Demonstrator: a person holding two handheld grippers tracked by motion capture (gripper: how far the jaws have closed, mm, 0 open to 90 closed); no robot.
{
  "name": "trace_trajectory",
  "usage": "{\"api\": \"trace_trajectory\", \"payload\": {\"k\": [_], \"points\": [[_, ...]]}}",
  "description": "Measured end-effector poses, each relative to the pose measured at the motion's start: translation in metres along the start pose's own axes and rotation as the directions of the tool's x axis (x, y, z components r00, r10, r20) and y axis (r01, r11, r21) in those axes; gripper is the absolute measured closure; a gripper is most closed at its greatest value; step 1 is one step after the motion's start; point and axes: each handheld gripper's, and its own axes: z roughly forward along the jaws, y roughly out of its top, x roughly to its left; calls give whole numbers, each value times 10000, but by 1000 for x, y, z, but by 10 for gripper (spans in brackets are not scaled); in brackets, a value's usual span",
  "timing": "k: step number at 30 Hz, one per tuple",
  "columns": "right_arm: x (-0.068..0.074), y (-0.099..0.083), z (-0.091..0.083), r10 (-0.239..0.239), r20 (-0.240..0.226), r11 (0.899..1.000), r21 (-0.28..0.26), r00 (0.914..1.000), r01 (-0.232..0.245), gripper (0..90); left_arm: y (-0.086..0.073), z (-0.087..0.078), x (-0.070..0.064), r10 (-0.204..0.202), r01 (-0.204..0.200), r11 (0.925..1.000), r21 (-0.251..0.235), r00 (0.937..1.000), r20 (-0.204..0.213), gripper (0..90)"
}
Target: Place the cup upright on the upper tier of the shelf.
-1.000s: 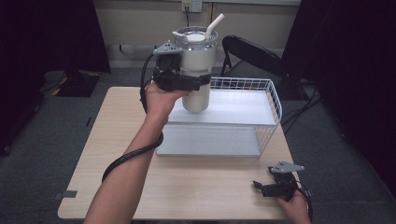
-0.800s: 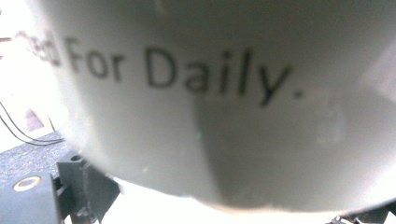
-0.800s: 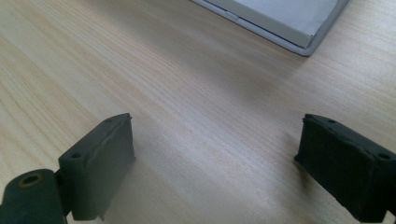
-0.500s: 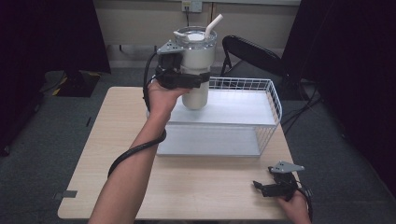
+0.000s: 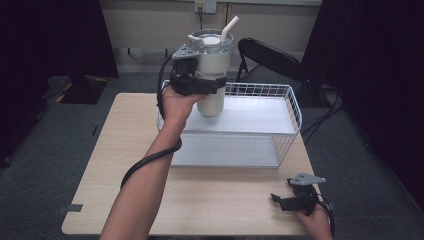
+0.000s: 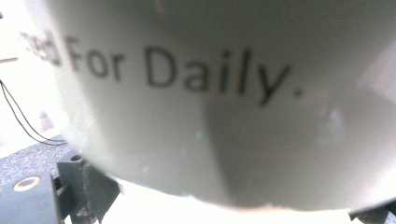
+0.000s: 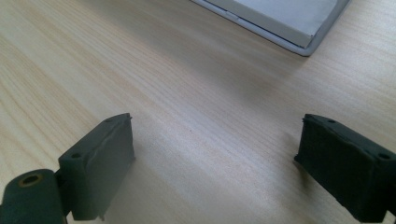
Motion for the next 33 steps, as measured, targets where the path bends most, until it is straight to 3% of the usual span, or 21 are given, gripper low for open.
{"api": "trace_trajectory", "payload": {"k": [19,33], "points": [[0,0,0,7,-3,10000,5,10000,-7,99,-10,11,-3,390,-389,9992,105,9992,-112,95],[0,0,0,-6,5,10000,-2,10000,6,99,-17,17,-4,365,-363,9993,98,9992,-167,94]]}}
